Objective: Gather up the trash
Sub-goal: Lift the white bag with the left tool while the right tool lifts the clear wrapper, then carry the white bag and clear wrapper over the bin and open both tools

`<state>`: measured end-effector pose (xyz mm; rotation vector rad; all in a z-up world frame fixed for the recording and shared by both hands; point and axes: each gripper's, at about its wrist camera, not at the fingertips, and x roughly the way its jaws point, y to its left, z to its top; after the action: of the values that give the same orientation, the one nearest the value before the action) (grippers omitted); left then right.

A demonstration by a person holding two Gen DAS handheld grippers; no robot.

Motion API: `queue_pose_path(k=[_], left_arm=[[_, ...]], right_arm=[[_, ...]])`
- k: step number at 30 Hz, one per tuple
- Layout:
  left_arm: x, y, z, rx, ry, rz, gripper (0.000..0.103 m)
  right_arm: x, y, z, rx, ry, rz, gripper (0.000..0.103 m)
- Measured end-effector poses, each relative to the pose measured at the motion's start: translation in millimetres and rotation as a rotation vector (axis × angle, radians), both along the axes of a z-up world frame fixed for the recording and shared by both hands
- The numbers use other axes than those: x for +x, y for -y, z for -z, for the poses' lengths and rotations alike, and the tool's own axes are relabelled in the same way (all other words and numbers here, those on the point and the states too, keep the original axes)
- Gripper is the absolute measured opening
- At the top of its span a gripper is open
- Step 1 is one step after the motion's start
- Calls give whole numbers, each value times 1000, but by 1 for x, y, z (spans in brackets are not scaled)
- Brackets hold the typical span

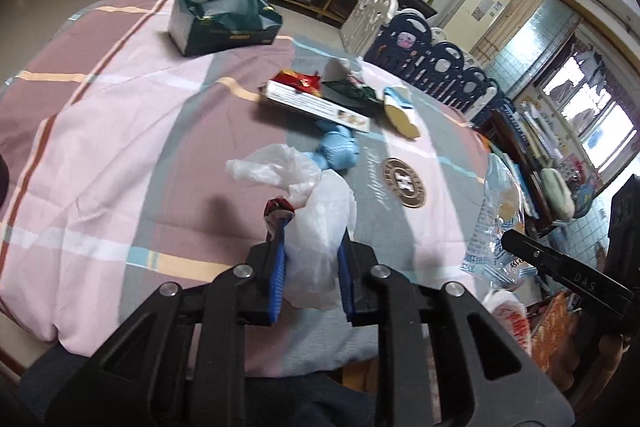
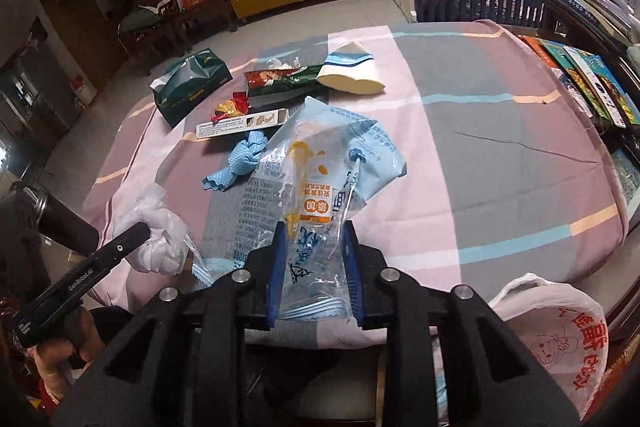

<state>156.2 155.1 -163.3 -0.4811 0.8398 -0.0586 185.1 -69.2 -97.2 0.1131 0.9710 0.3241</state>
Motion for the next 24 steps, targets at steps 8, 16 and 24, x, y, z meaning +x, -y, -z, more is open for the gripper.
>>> queue_pose_path(k=[8, 16, 24], left_arm=[[21, 43, 4, 188, -147, 74, 64], [-2, -20, 6, -73, -52, -65, 69], [26, -21, 23, -118, -138, -79, 77]], right_arm=[[-26, 27, 18, -16, -47, 30, 28], [-27, 29, 14, -8, -36, 39, 28], [-24, 20, 30, -21, -63, 17, 28]])
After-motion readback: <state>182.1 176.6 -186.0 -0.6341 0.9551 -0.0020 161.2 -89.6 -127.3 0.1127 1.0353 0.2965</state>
